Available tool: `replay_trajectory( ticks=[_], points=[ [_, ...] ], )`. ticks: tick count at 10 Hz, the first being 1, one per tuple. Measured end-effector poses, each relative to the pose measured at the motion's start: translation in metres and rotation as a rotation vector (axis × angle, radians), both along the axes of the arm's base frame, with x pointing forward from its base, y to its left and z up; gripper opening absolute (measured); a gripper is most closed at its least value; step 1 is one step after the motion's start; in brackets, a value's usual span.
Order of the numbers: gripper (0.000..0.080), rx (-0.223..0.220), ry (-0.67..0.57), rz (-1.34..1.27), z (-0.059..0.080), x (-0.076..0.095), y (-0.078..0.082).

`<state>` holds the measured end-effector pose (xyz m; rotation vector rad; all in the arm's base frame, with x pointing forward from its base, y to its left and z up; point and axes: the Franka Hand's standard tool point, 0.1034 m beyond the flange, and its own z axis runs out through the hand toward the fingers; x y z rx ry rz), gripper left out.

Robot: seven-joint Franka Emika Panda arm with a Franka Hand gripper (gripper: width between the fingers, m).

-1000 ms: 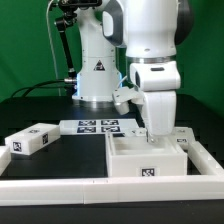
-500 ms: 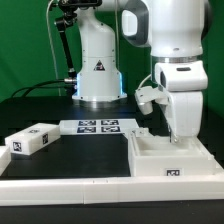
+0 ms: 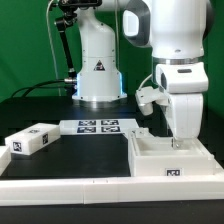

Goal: Assemble cabinet

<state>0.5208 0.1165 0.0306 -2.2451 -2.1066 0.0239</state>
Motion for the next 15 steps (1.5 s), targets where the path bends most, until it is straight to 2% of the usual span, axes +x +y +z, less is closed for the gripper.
replay_trajectory(
  ticks=[1, 2, 3, 4, 6, 7, 8, 12, 15],
  points=[
    [0.0568, -0.002, -0.007, -0.008, 0.002, -0.003, -0.006],
    [0.0568, -0.007, -0.009, -0.022, 0.008, -0.008, -0.008],
    [0.0733, -0.013, -0.012, -0.035, 0.016, -0.015, -0.008],
    [0.0779, -0.021, -0.013, -0.057, 0.023, -0.025, -0.008],
    [0.0795, -0.033, -0.016, -0.112, 0.037, -0.043, 0.000],
    [0.0797, -0.036, -0.015, -0.137, 0.039, -0.053, 0.007],
    [0.0797, -0.031, -0.020, -0.160, 0.038, -0.061, 0.014],
    [0.0796, -0.029, -0.018, -0.170, 0.036, -0.062, 0.012],
    [0.0796, 0.007, -0.035, -0.231, 0.020, -0.095, 0.031]
  ],
)
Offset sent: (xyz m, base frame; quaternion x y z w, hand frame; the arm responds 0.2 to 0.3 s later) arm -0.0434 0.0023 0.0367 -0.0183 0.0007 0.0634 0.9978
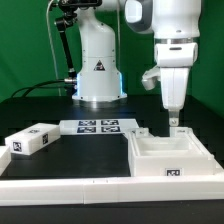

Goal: Assemble cabinet

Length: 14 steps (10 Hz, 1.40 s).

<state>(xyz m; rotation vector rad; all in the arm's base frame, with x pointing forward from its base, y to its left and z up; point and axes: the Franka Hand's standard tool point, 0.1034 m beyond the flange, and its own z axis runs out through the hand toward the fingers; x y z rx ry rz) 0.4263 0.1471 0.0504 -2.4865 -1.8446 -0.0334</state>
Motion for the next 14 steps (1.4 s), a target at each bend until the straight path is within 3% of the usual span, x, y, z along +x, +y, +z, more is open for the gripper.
replay_trajectory(
  ticks=[4, 6, 8, 9, 11, 12, 13, 14],
  points=[
    [0.0796, 0.050, -0.008, 0.003, -0.028, -0.019, 0.017],
    [0.0796, 0.056, -0.005, 0.001, -0.033, -0.020, 0.017],
    [0.0534, 0.056, 0.003, -0.002, -0.036, -0.022, 0.016],
    [0.0534, 0.056, 0.003, -0.002, -0.037, -0.022, 0.016],
    [0.0216, 0.056, 0.007, -0.002, -0.039, -0.023, 0.016],
    [0.0216, 0.056, 0.008, -0.002, -0.039, -0.024, 0.016],
    [0.0067, 0.056, 0.005, -0.003, -0.038, -0.023, 0.016],
    [0.0067, 0.056, 0.005, -0.003, -0.038, -0.023, 0.016]
  ],
)
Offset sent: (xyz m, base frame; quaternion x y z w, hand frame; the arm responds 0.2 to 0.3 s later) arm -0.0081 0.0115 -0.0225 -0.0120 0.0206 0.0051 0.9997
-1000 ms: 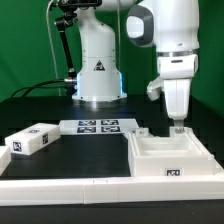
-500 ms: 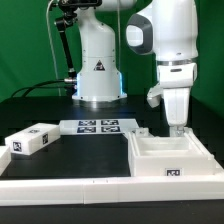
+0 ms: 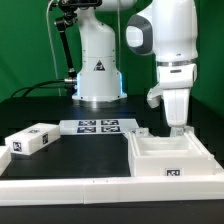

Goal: Assemble cabinet

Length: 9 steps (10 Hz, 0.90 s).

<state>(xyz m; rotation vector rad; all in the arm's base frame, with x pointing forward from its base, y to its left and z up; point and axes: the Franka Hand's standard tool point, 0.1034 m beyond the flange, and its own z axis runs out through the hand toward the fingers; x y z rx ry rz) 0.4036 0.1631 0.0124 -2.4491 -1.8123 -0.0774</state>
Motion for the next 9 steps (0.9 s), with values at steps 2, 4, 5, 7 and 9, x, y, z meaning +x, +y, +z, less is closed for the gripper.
replay_trajectory(
  ticks=[2, 4, 5, 7, 9],
  points=[
    [0.0067, 0.000, 0.000, 0.000, 0.000, 0.000, 0.000],
    [0.0067, -0.012, -0.002, 0.022, 0.007, 0.002, -0.001],
    [0.0067, -0.026, -0.009, 0.035, 0.017, 0.006, -0.003],
    [0.0068, -0.049, -0.016, 0.061, 0.033, 0.012, -0.009],
    [0.0068, -0.074, -0.007, 0.111, 0.043, 0.019, -0.029]
  ],
)
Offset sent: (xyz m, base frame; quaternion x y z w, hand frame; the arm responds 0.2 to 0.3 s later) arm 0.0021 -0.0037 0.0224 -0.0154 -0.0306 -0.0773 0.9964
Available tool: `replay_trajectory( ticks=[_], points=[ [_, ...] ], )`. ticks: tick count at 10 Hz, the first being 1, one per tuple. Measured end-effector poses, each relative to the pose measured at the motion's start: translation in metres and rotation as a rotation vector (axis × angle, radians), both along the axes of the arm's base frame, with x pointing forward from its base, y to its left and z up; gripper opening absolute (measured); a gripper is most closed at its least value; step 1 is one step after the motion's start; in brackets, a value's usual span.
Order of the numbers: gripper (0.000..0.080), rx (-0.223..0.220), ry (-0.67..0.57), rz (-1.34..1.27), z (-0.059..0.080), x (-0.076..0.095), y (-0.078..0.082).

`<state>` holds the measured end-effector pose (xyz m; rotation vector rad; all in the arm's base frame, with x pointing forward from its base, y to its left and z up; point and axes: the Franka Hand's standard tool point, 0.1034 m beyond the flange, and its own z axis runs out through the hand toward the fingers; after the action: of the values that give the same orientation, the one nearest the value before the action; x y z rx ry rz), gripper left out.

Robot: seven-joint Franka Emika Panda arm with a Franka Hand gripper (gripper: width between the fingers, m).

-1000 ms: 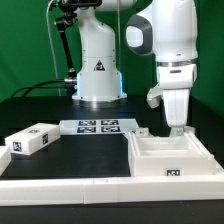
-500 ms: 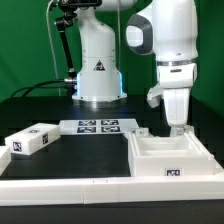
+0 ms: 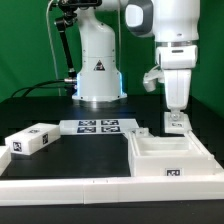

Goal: Assemble cabinet

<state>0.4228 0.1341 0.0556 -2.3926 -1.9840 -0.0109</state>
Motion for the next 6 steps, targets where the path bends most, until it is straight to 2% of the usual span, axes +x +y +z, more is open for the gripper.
replay_trajectory(
  ticks=[3, 6],
  points=[
    [0.0068, 0.002, 0.001, -0.015, -0.002, 0.000, -0.001],
    [0.0068, 0.018, -0.019, 0.127, -0.006, 0.012, -0.009]
  ],
)
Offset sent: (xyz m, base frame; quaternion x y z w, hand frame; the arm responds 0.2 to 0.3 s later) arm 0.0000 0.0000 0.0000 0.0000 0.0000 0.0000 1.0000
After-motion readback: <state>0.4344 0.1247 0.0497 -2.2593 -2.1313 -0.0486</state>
